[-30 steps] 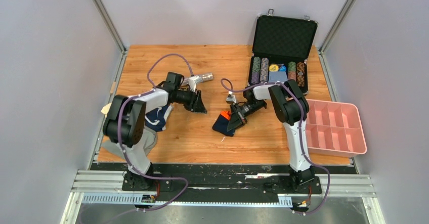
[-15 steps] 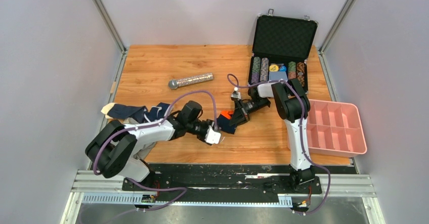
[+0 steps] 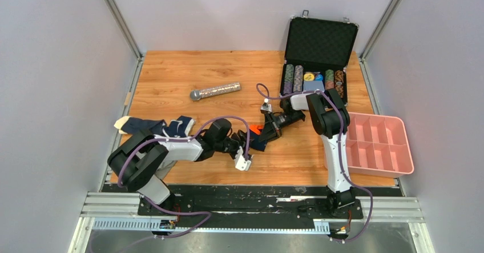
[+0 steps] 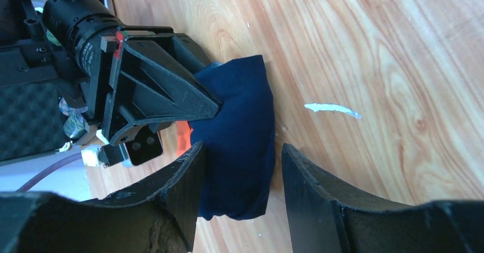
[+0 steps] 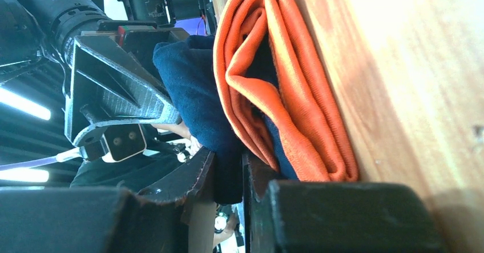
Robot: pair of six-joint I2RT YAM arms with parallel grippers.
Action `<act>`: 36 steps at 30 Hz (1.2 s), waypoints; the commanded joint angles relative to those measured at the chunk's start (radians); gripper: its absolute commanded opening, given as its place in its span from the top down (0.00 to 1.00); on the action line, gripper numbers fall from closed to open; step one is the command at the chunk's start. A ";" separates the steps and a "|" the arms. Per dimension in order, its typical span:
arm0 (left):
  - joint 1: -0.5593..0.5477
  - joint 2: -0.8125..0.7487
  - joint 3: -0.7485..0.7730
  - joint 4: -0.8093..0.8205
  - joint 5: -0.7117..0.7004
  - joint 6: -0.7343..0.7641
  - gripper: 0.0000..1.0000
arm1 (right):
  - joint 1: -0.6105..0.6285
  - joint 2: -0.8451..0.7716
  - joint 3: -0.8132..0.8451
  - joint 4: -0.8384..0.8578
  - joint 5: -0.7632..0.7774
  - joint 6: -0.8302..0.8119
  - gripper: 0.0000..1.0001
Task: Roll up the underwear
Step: Roll the underwear to the center of the board.
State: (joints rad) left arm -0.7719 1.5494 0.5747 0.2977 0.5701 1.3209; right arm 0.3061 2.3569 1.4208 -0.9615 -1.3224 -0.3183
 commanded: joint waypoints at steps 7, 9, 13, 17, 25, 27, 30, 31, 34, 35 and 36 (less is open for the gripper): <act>-0.004 0.146 0.053 -0.021 -0.136 0.154 0.44 | -0.029 0.128 -0.011 0.005 0.183 0.076 0.97; -0.004 0.189 0.110 -0.108 -0.148 0.196 0.47 | -0.029 0.129 -0.010 0.003 0.183 0.076 0.96; -0.003 0.271 0.278 -0.436 -0.126 0.281 0.70 | -0.031 0.129 -0.007 0.004 0.183 0.078 0.88; -0.012 0.300 0.379 -0.688 -0.041 0.372 0.93 | -0.047 0.078 0.019 0.005 0.204 0.077 0.47; -0.017 0.435 0.678 -1.360 -0.032 0.513 1.00 | -0.245 -0.203 0.213 -0.037 0.151 -0.034 0.00; -0.019 0.497 0.778 -1.524 -0.036 0.513 1.00 | -0.291 -0.279 0.227 -0.022 0.151 -0.089 0.00; -0.022 0.591 0.937 -1.748 -0.034 0.476 1.00 | -0.387 -0.432 0.152 0.155 0.165 -0.053 0.00; -0.024 0.611 0.965 -1.774 -0.024 0.472 1.00 | -0.410 -0.514 0.117 0.227 0.178 -0.034 0.00; -0.041 0.688 1.096 -1.896 -0.007 0.445 1.00 | -0.429 -0.706 0.013 0.392 0.285 -0.033 0.00; -0.052 0.703 1.121 -1.921 0.000 0.443 1.00 | -0.429 -0.778 -0.037 0.454 0.341 -0.028 0.00; -0.058 0.732 1.164 -1.950 0.006 0.414 1.00 | -0.429 -0.855 -0.098 0.536 0.403 -0.010 0.00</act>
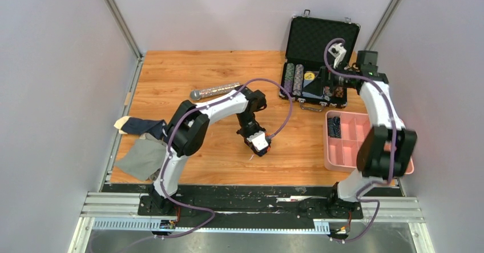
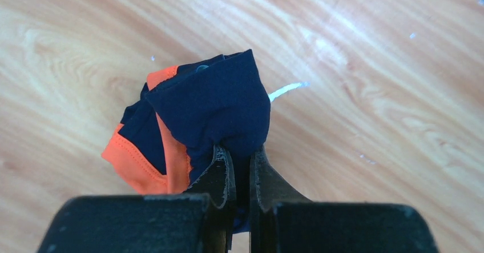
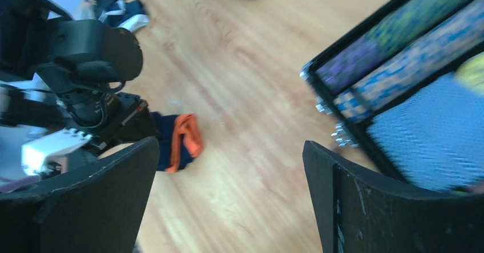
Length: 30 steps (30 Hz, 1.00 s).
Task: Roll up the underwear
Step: Roll the underwear to the center of the board.
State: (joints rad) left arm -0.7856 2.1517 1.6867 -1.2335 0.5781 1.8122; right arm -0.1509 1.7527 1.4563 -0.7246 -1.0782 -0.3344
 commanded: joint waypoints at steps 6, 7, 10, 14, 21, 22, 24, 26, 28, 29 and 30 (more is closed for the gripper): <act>-0.071 0.220 0.160 -0.427 0.082 -0.183 1.00 | 0.058 -0.693 -0.466 0.552 0.373 -0.010 0.00; -0.071 0.235 0.172 -0.426 0.089 -0.199 1.00 | 0.070 -0.751 -0.479 0.500 0.355 -0.053 0.00; -0.065 0.306 0.242 -0.427 0.125 -0.287 1.00 | 0.162 -0.916 -0.512 0.291 0.278 -0.277 0.00; -0.060 0.386 0.322 -0.428 0.151 -0.364 1.00 | 0.288 -1.160 -0.646 0.077 0.206 -0.550 0.09; -0.034 0.514 0.452 -0.426 0.267 -0.549 1.00 | 0.490 -1.131 -0.760 -0.074 0.199 -0.627 0.22; -0.027 0.524 0.459 -0.427 0.294 -0.566 1.00 | 0.525 -1.091 -0.772 -0.042 0.238 -0.590 0.24; -0.017 0.540 0.463 -0.426 0.334 -0.591 1.00 | 0.590 -1.022 -0.800 0.033 0.283 -0.577 0.28; -0.008 0.543 0.448 -0.420 0.360 -0.601 1.00 | 0.637 -0.973 -0.830 0.111 0.296 -0.584 0.33; 0.000 0.545 0.430 -0.415 0.384 -0.613 1.00 | 0.681 -0.929 -0.857 0.166 0.309 -0.587 0.38; 0.004 0.548 0.422 -0.414 0.400 -0.618 0.99 | 0.702 -0.909 -0.871 0.196 0.328 -0.577 0.38; 0.012 0.551 0.420 -0.421 0.407 -0.620 0.99 | 0.716 -0.894 -0.885 0.228 0.347 -0.570 0.37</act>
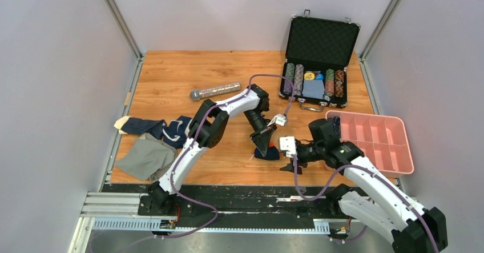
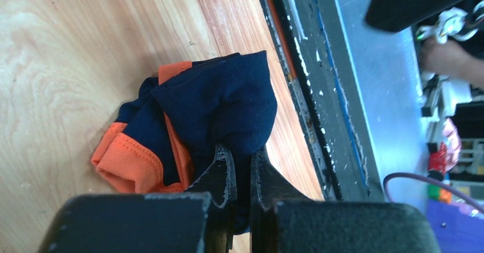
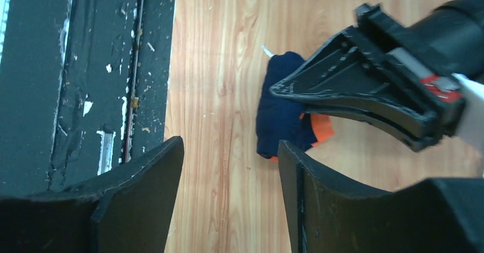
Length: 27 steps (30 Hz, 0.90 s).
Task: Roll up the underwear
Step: Roll the underwear to the center of the board.
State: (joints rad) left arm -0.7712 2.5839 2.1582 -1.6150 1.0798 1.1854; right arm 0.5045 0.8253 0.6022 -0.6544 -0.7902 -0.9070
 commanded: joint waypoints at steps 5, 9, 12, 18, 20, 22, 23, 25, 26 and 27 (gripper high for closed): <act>0.013 0.127 -0.067 -0.023 -0.072 -0.019 0.99 | 0.079 0.114 -0.103 0.339 0.141 0.068 0.33; 0.015 0.119 -0.073 -0.001 -0.064 -0.036 0.99 | 0.094 0.182 -0.120 0.452 0.213 0.120 0.32; 0.016 0.116 -0.071 0.009 -0.057 -0.044 0.99 | 0.099 0.226 -0.126 0.487 0.224 0.112 0.31; 0.020 0.124 -0.068 0.016 -0.032 -0.060 0.98 | 0.106 0.315 -0.139 0.519 0.189 0.074 0.32; 0.024 0.123 -0.071 0.019 -0.009 -0.070 0.98 | 0.106 0.368 -0.121 0.503 0.188 0.082 0.37; 0.033 0.114 -0.085 0.035 0.007 -0.087 0.97 | 0.106 0.414 -0.095 0.489 0.192 0.095 0.40; 0.041 0.110 -0.091 0.059 0.011 -0.098 0.96 | 0.106 0.432 -0.082 0.489 0.193 0.098 0.41; 0.053 0.093 -0.113 0.094 0.016 -0.132 0.95 | 0.106 0.469 -0.061 0.491 0.195 0.103 0.42; 0.057 0.085 -0.122 0.102 0.014 -0.139 0.95 | 0.106 0.485 -0.048 0.491 0.197 0.108 0.42; 0.059 0.080 -0.124 0.111 0.013 -0.141 0.95 | 0.106 0.505 -0.034 0.490 0.203 0.116 0.43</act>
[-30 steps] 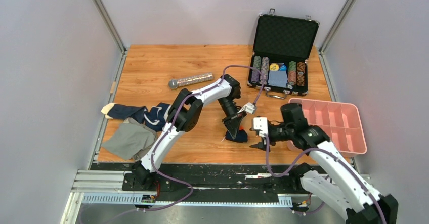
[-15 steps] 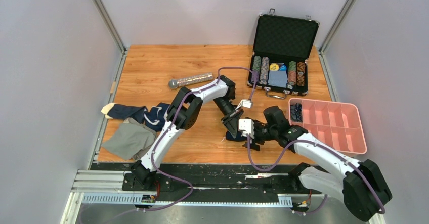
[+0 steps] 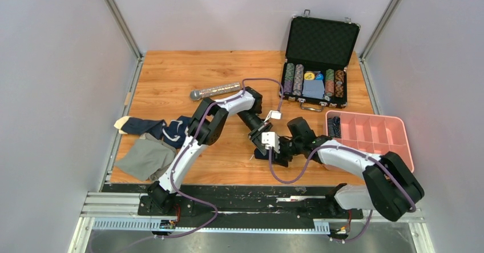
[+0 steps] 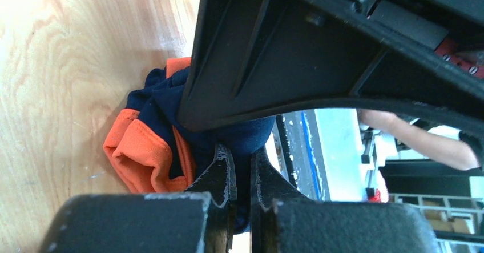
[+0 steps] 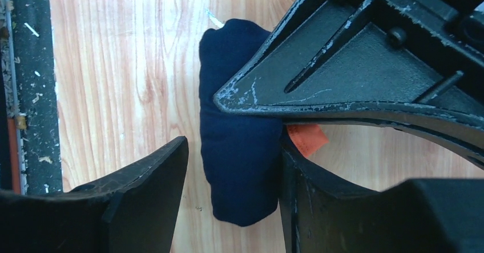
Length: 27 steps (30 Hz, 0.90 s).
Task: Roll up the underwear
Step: Roll the underwear to the center of the board.
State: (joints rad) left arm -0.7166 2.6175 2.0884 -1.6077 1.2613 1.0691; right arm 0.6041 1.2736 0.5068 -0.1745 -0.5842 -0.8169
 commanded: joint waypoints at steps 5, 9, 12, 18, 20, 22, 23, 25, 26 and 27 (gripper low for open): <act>0.006 0.044 -0.047 0.111 -0.163 -0.040 0.95 | 0.004 0.141 0.128 -0.077 -0.014 0.023 0.72; 0.028 0.015 -0.096 0.193 -0.130 -0.176 0.78 | -0.022 0.241 0.197 -0.196 -0.079 0.082 0.99; 0.097 -0.148 -0.359 0.685 -0.082 -0.716 0.59 | -0.058 0.319 0.241 -0.284 -0.158 0.119 1.00; 0.261 -0.521 -0.694 1.309 -0.419 -1.245 0.53 | -0.084 0.474 0.369 -0.405 -0.201 0.160 1.00; 0.279 -0.654 -0.774 1.370 -0.543 -1.254 0.52 | -0.112 0.554 0.427 -0.451 -0.215 0.211 1.00; 0.277 -0.794 -0.866 1.453 -0.650 -1.215 0.50 | -0.141 0.623 0.472 -0.474 -0.222 0.253 1.00; 0.270 -0.883 -0.900 1.511 -0.676 -1.150 0.49 | -0.155 0.643 0.492 -0.487 -0.231 0.264 1.00; 0.229 -1.001 -1.002 1.575 -0.768 -1.012 0.47 | -0.176 0.696 0.537 -0.536 -0.255 0.263 1.00; 0.189 -1.031 -1.060 1.588 -0.807 -0.961 0.46 | -0.185 0.730 0.561 -0.566 -0.267 0.260 1.00; 0.164 -1.087 -1.088 1.612 -0.824 -0.850 0.46 | -0.193 0.764 0.589 -0.601 -0.278 0.259 1.00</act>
State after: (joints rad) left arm -0.4339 1.7199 1.1168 -0.2199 0.6556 -0.0162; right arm 0.4397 1.8957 1.0542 -0.6189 -0.9562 -0.5671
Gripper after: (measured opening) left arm 0.534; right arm 0.241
